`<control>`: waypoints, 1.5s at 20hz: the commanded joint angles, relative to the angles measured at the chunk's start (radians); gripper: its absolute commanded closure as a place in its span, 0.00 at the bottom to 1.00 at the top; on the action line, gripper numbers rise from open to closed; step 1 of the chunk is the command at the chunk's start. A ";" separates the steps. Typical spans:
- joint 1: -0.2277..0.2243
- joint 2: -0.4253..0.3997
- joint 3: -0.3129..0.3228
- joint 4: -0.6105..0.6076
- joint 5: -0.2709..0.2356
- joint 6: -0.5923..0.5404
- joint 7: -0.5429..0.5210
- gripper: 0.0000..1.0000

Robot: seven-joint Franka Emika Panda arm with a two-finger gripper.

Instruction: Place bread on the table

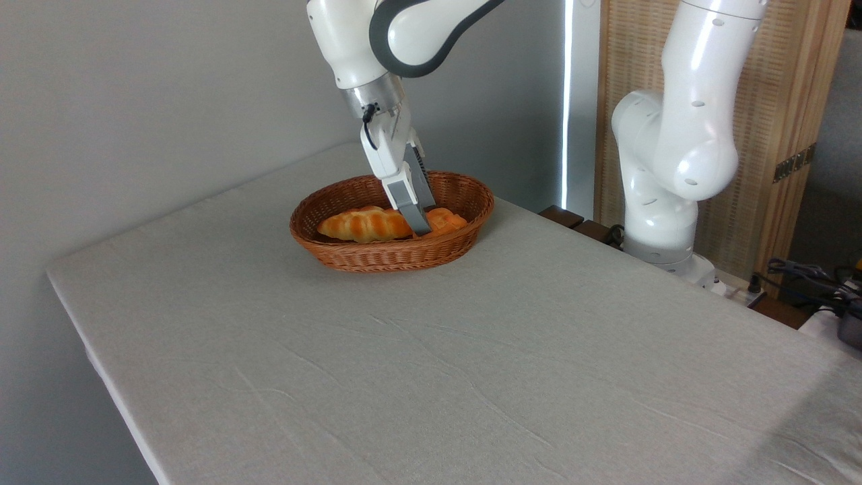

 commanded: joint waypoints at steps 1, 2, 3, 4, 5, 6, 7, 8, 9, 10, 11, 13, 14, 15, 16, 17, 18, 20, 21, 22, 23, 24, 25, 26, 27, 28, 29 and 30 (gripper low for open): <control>0.001 0.006 0.001 -0.009 0.010 0.015 0.018 0.10; 0.001 0.006 0.001 -0.010 0.010 0.015 0.018 0.32; 0.001 0.012 0.001 -0.009 0.010 0.015 0.018 0.51; 0.003 0.012 0.001 -0.009 0.010 0.015 0.017 0.67; 0.004 0.012 0.001 -0.009 0.010 0.013 0.018 0.74; 0.006 0.012 0.001 -0.009 0.010 0.012 0.018 0.81; 0.006 0.012 0.001 -0.009 0.010 0.010 0.017 0.83; 0.006 0.012 0.001 -0.009 0.010 0.010 0.017 0.84; 0.007 0.012 0.001 -0.009 0.010 0.009 0.018 0.85; 0.007 0.012 0.001 -0.009 0.010 0.009 0.018 0.85; 0.007 0.015 0.001 -0.007 0.010 0.010 0.017 0.85; 0.009 0.018 0.001 -0.007 0.010 0.010 0.017 0.85; 0.010 0.018 0.001 -0.007 0.010 0.010 0.017 0.85; 0.010 0.018 0.001 -0.007 0.010 0.009 0.017 0.85; 0.010 0.018 0.001 -0.006 0.010 0.009 0.017 0.85; 0.012 0.018 0.001 -0.004 0.009 0.010 0.017 0.85; 0.013 0.018 0.002 0.001 0.009 0.010 0.017 0.86; 0.013 0.016 0.007 0.005 0.009 0.009 0.017 0.87; 0.013 0.016 0.008 0.014 0.009 0.009 0.017 0.87; 0.013 0.016 0.013 0.028 0.009 0.009 0.015 0.87; 0.015 0.016 0.015 0.048 0.009 0.001 0.014 0.87; 0.032 0.015 0.018 0.065 0.006 -0.009 0.012 0.87; 0.046 0.015 0.016 0.083 -0.002 -0.016 0.012 0.87; 0.047 0.015 0.018 0.102 -0.005 -0.020 0.012 0.87; 0.047 0.015 0.025 0.114 -0.007 -0.025 0.012 0.87; 0.047 0.015 0.031 0.126 -0.010 -0.025 0.009 0.87; 0.047 0.015 0.039 0.137 -0.027 -0.025 0.008 0.87; 0.049 0.015 0.053 0.149 -0.048 -0.025 0.006 0.88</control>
